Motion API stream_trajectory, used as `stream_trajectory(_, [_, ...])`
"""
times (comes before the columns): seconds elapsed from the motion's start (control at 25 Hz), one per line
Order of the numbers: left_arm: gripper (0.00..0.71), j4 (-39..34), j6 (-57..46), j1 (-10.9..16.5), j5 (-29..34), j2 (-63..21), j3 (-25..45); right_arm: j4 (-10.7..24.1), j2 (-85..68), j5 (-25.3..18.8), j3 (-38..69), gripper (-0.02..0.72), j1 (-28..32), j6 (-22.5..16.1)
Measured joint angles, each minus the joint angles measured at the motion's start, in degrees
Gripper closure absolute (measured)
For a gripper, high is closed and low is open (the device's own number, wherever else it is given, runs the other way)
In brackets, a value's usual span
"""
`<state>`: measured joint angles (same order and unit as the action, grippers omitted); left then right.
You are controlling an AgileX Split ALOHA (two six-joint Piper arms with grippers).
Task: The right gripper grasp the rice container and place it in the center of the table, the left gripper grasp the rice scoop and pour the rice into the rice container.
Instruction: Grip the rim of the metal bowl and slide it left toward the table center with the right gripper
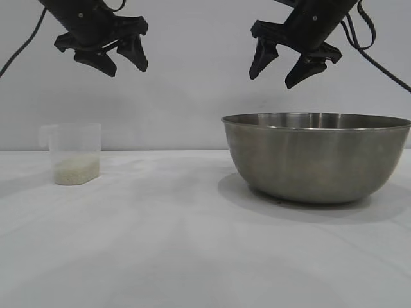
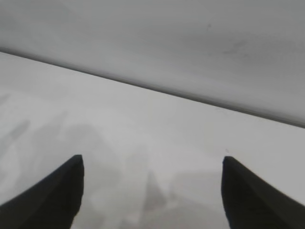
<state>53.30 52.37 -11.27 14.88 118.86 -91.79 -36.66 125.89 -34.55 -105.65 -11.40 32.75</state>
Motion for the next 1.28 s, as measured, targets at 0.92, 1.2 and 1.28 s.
stream_trajectory(0.92, [0.266, 0.0, 0.0, 0.0, 0.0, 0.0, 0.0, 0.2, 0.0, -2.6, -0.7, 0.171, 0.0, 0.0])
stream_trajectory(1.2, [0.266, -0.1, -0.5, 0.0, 0.4, 0.0, 0.0, 6.8, -4.2, -14.8, -5.4, 0.217, 1.0, -5.6])
stream_trajectory(1.28, [0.266, -0.4, -0.7, 0.0, 0.6, 0.0, 0.0, 8.3, -6.0, -19.1, -5.5, 0.217, 2.5, -7.9])
